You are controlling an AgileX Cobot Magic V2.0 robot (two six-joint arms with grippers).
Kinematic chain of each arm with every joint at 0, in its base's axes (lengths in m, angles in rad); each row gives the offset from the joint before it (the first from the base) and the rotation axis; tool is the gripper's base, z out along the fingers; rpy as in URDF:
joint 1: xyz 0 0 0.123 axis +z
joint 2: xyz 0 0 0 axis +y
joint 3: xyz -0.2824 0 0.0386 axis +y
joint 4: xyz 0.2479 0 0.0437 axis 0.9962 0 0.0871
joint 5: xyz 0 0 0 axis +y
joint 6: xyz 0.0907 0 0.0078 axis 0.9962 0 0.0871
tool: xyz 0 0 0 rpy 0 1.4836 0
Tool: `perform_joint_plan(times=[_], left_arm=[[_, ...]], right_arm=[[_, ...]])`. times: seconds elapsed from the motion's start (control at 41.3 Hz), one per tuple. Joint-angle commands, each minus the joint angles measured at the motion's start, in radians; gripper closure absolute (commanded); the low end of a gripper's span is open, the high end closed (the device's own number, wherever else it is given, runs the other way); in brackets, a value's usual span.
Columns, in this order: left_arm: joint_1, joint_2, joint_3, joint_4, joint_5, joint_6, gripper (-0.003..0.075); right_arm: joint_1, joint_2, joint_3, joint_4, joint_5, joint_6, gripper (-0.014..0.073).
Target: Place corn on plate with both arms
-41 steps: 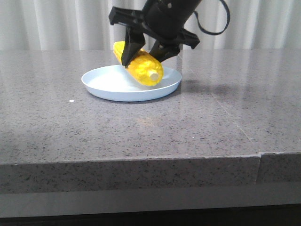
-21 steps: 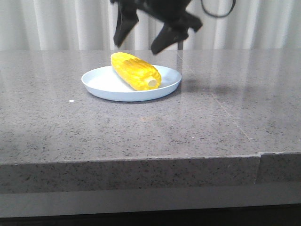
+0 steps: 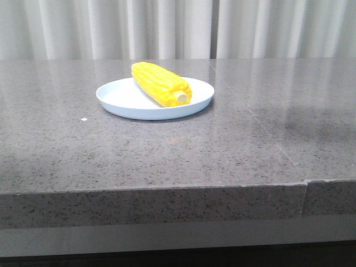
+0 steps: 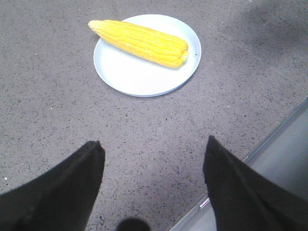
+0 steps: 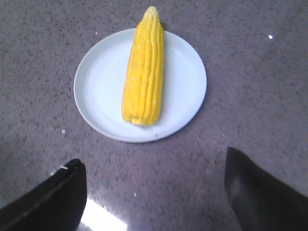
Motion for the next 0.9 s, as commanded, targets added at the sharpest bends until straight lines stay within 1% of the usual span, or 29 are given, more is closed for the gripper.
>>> perform_joint_plan(times=[0.0,0.194,0.484,0.605,0.775,0.823,0.872], left_arm=[[-0.009,-0.005,-0.026,-0.009,-0.069,-0.010,0.0280],[-0.009,-0.005,-0.026,-0.009,-0.069,-0.010,0.0280],[-0.009,-0.005,-0.026,-0.009,-0.071,-0.010,0.0280],[-0.009,-0.005,-0.026,-0.009,-0.072,-0.010,0.0280],[-0.009,-0.005,-0.026,-0.010,-0.072,-0.010,0.0281],[-0.009,-0.005,-0.026,-0.012,-0.072,-0.010,0.0293],[-0.009,-0.005,-0.026,-0.012,-0.072,-0.010,0.0323]], right_arm=[[-0.002,-0.145,0.046,-0.041,0.007,0.000,-0.0018],[-0.002,-0.368,0.150,-0.050,0.105,0.027,-0.0018],[-0.002,-0.647,0.274,-0.050,0.149,0.030,-0.0018],[-0.002,-0.703,0.288,-0.051,0.180,0.030,-0.0018],[-0.002,-0.725,0.288,-0.052,0.200,0.030,-0.0018],[-0.002,-0.724,0.288,-0.053,0.205,0.030,-0.0017],[-0.002,-0.724,0.288,-0.053,0.207,0.030,-0.0003]])
